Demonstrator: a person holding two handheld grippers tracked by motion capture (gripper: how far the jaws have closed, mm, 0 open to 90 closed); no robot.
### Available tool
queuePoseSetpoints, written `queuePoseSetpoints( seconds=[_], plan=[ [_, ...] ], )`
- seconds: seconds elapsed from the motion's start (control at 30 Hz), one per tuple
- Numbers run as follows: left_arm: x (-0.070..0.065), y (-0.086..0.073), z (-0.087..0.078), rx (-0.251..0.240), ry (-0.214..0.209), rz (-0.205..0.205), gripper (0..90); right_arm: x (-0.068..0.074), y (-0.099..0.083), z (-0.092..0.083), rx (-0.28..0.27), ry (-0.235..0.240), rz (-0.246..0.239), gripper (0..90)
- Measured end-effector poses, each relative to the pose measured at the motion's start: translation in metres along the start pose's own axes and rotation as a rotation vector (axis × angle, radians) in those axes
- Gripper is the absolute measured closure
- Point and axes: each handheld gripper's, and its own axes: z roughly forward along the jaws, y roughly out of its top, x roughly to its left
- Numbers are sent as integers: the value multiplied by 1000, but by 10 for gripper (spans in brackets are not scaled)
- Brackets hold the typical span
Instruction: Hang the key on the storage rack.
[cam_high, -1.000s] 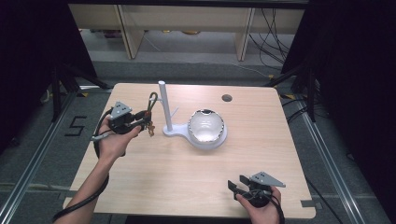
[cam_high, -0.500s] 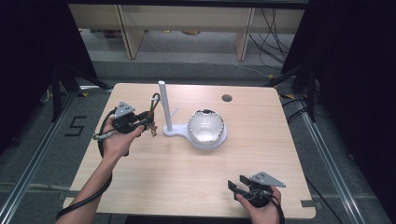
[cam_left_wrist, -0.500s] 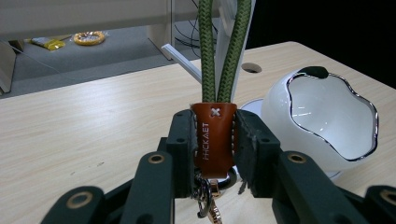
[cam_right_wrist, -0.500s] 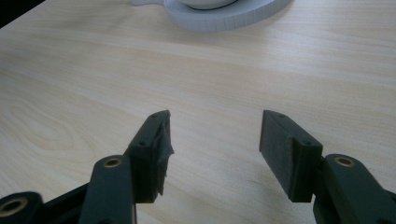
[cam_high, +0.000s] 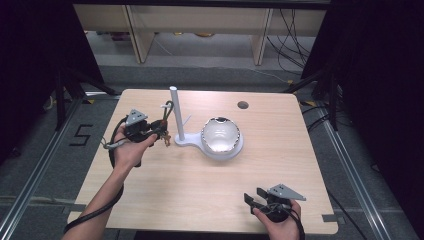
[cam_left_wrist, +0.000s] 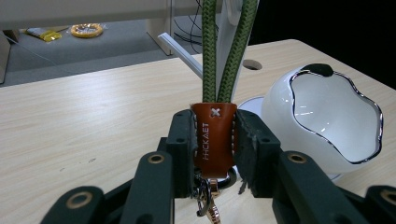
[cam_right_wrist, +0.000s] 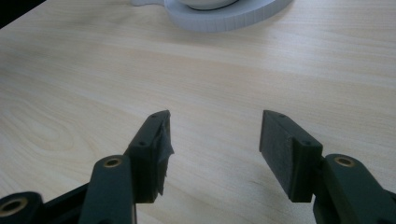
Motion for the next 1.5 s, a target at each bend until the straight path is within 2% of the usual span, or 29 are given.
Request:
queuePoseSetpoints(
  seconds=[0.47, 0.97, 1.07, 1.13, 1.2, 1.23, 1.37, 1.5],
  plan=[
    [0, -6, 11, 23, 13, -1, 673, 0, 0, 0, -2, -1, 2, 443],
    [-1, -7, 24, 25, 17, -8, 661, -1, 0, 1, -8, 0, 2, 442],
    [-2, -8, 26, 27, 14, 4, 652, -1, -1, 1, -10, -5, -5, 443],
    [-3, -8, 27, 30, 26, 31, 628, -1, -1, 0, -9, 10, 7, 443],
    [-3, -9, 27, 28, 20, 34, 619, 0, -1, 0, -9, 2, 19, 443],
    [-3, -9, 26, 30, 22, 34, 615, -2, -1, 0, -21, -6, -15, 443],
    [-1, -11, 22, 25, 23, 39, 597, -2, -1, 0, -20, -2, -10, 442],
    [1, -13, 13, 14, 26, 61, 564, -2, -1, 0, -23, -7, -14, 442]
  ],
)
